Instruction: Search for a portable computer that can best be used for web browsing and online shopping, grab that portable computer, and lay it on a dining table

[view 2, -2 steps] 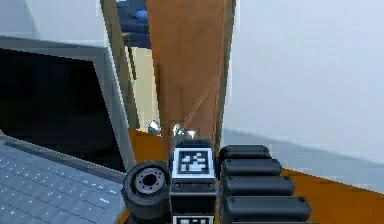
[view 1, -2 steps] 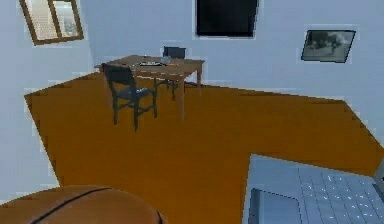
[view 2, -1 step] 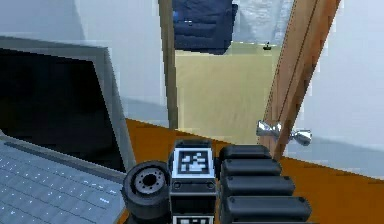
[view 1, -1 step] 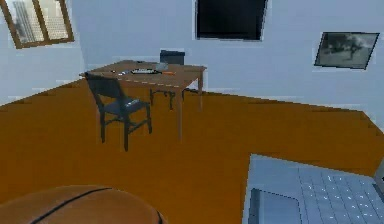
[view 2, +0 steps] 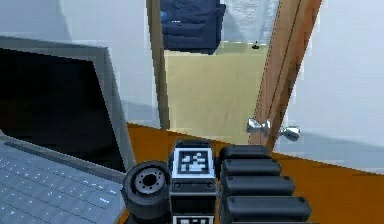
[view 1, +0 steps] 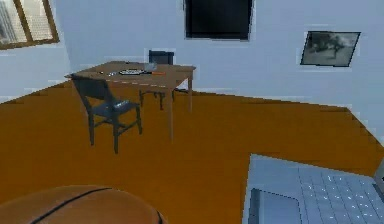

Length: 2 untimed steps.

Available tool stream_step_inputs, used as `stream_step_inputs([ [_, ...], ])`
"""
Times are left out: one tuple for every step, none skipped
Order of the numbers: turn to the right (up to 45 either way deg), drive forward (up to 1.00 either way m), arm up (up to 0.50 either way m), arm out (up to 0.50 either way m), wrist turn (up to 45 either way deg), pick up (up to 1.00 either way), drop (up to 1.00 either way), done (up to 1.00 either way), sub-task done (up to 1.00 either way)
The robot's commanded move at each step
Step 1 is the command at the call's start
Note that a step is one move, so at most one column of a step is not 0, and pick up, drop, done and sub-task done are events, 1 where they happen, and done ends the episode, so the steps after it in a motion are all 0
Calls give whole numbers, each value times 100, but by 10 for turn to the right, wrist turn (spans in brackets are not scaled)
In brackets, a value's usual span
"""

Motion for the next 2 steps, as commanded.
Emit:
stream_step_inputs([
  [0,45,0,0,0,0,0,0,0],
  [-450,0,0,0,0,0,0,0,0],
])
